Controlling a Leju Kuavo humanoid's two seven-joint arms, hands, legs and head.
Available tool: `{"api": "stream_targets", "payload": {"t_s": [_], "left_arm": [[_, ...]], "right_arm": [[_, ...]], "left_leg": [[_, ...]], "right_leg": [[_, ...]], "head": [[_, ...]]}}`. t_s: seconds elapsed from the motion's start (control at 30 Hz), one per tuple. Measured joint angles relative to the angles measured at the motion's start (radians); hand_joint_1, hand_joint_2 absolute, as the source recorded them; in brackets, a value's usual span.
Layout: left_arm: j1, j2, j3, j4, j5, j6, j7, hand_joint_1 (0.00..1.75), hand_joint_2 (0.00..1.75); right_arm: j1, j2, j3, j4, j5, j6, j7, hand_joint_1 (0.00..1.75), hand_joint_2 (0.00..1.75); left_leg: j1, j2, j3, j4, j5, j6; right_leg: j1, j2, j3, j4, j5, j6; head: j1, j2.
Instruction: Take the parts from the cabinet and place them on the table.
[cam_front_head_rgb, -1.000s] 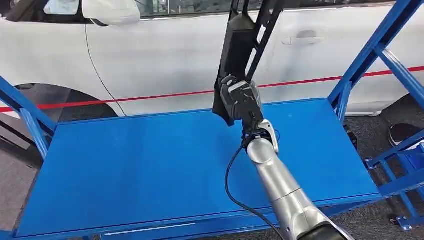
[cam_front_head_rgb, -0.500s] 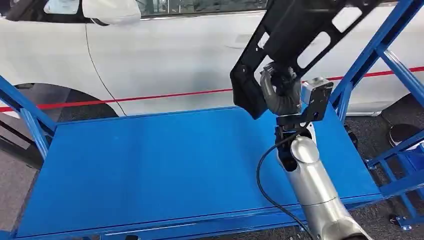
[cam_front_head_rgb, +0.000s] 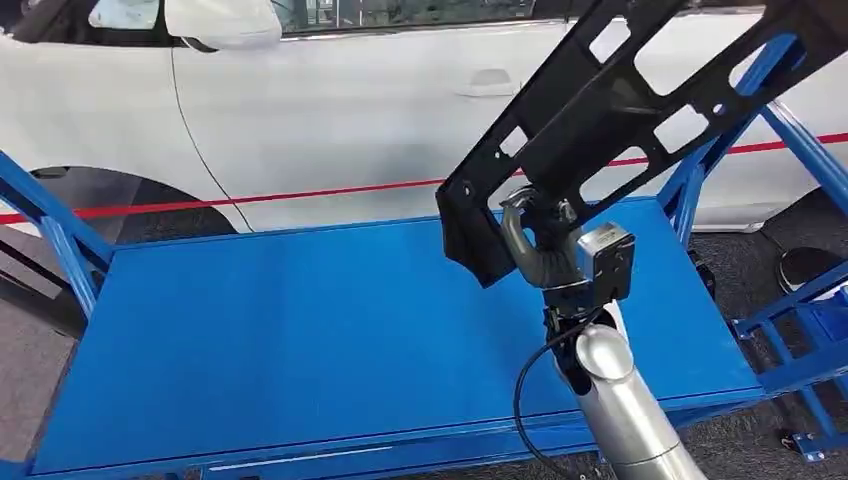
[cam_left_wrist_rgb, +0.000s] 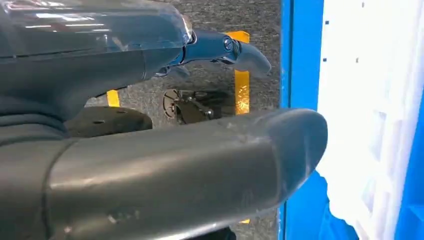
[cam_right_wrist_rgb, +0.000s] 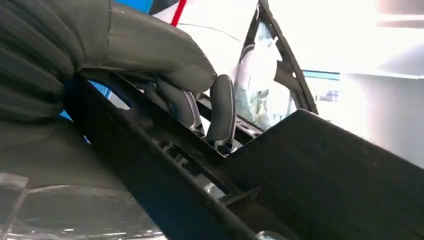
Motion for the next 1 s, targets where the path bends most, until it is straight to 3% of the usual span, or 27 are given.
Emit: {"api": "stream_targets", "payload": {"t_s": [0.33, 0.7, 0.9, 1.0], "left_arm": [[-0.001, 0.000, 0.009, 0.000, 0.003, -0.024, -0.029, 0.00, 0.00], [-0.001, 0.000, 0.011, 0.000, 0.002, -0.033, -0.013, 0.00, 0.00], [0.001, 0.000, 0.014, 0.000, -0.010, -0.001, 0.006, 0.00, 0.00], [0.004, 0.000, 0.014, 0.000, -0.014, 0.010, 0.013, 0.00, 0.00]], "right_arm": [[0.044, -0.002, 0.013, -0.012, 0.041, -0.004, -0.002, 1.75, 1.75], [0.067, -0.001, 0.040, -0.011, 0.076, 0.003, -0.010, 1.75, 1.75], [0.105, 0.003, 0.057, -0.029, 0.094, -0.007, -0.039, 1.75, 1.75], [0.121, 0.008, 0.064, -0.050, 0.099, -0.015, -0.045, 1.75, 1.75]], "left_leg": [[0.000, 0.000, 0.000, 0.000, 0.000, 0.000], [-0.002, 0.000, -0.001, 0.002, -0.001, 0.002], [-0.004, -0.001, -0.003, 0.009, -0.006, 0.009], [-0.008, -0.001, -0.006, 0.014, -0.008, 0.016]], "right_leg": [[-0.001, 0.000, 0.000, 0.000, 0.000, 0.000], [-0.002, -0.001, 0.000, 0.000, 0.000, 0.001], [-0.005, -0.002, 0.001, 0.000, -0.002, 0.008], [-0.008, -0.001, 0.001, 0.000, -0.001, 0.017]], "head": [[0.000, 0.000], [0.000, 0.000], [0.000, 0.000], [0.000, 0.000]]}}
